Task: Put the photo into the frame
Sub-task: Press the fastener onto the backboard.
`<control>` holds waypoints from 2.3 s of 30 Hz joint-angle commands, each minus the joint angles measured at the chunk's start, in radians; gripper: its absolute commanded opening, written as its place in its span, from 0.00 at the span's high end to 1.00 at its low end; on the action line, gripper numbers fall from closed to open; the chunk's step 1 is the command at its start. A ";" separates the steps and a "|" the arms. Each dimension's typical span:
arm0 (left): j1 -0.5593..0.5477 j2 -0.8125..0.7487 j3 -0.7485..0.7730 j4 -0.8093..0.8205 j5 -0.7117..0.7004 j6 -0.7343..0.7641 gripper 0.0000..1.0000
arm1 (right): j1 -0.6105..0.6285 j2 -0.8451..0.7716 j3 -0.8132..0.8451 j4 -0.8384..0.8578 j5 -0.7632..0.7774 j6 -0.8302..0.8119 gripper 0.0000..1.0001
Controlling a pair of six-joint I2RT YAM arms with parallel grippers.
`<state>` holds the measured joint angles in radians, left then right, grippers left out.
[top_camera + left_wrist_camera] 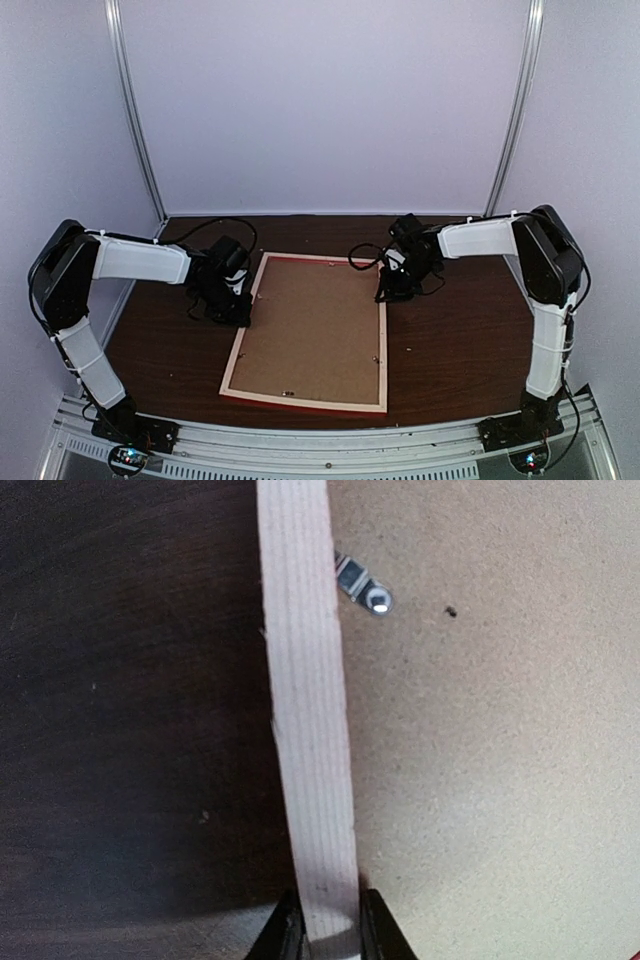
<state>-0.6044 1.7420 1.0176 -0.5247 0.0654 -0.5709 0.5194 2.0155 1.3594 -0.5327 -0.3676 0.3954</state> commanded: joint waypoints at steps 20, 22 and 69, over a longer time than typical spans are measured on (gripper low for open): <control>-0.020 0.040 0.004 -0.024 0.034 0.006 0.80 | -0.038 0.063 0.047 -0.031 -0.122 -0.075 0.50; -0.020 0.045 0.007 -0.023 0.037 0.007 0.80 | -0.036 0.064 0.047 -0.039 -0.109 -0.081 0.51; -0.064 0.044 -0.004 0.045 0.021 -0.091 0.76 | 0.030 -0.018 0.025 -0.106 0.050 -0.065 0.52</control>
<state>-0.6388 1.7542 1.0279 -0.5152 0.0601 -0.6525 0.5491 2.0300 1.4025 -0.6056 -0.3515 0.3698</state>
